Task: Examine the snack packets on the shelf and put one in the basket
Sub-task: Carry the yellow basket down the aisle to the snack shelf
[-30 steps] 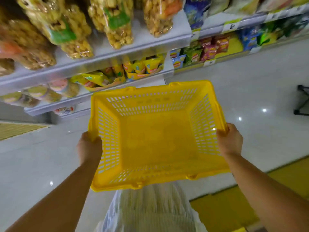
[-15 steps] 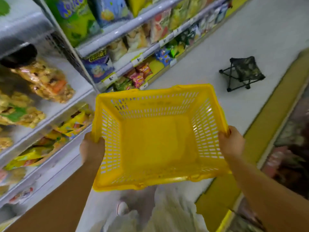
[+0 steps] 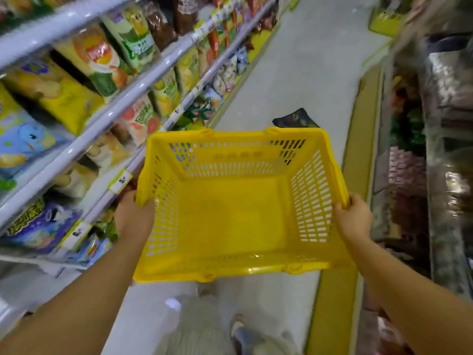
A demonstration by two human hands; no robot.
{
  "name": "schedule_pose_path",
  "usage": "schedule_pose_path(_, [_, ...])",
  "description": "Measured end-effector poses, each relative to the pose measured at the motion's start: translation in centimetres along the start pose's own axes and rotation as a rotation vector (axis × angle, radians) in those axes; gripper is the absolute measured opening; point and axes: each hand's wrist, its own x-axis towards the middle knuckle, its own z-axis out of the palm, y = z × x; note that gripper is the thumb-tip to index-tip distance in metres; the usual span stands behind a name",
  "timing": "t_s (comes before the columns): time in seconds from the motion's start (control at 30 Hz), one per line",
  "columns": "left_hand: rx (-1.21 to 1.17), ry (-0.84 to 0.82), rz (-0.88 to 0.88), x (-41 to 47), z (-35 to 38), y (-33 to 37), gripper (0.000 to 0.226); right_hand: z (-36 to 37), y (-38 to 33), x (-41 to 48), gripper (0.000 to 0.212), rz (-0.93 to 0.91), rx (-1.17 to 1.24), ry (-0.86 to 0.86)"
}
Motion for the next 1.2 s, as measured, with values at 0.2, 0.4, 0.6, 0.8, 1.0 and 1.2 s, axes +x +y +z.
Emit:
schedule_pose_path(0.2, [-0.059,-0.049,0.129,9.5,4.7,10.6,0.019,0.9,-3.9,8.9,0.017,0.068,0.055,0.07])
schedule_pose_path(0.4, [-0.018,-0.095,0.256,17.2,10.2,21.7,0.017,0.1,-6.0,17.0,0.019,0.12,0.1,0.205])
schedule_pose_path(0.6, [-0.078,-0.186,0.358,22.3,18.2,31.7,0.009,-0.8,-5.5,28.0,0.021,0.207,0.086,0.251])
schedule_pose_path(0.8, [-0.085,-0.208,0.363,25.8,25.9,41.9,0.016,-2.5,-5.5,39.2,0.024,0.237,0.136,0.256])
schedule_pose_path(1.0, [-0.148,-0.249,0.382,28.5,31.9,50.1,0.004,-4.1,-6.0,49.2,0.024,0.237,0.141,0.269])
schedule_pose_path(1.2, [-0.17,-0.258,0.371,33.2,39.0,57.7,0.016,-3.3,-6.3,59.3,0.023,0.267,0.18,0.277])
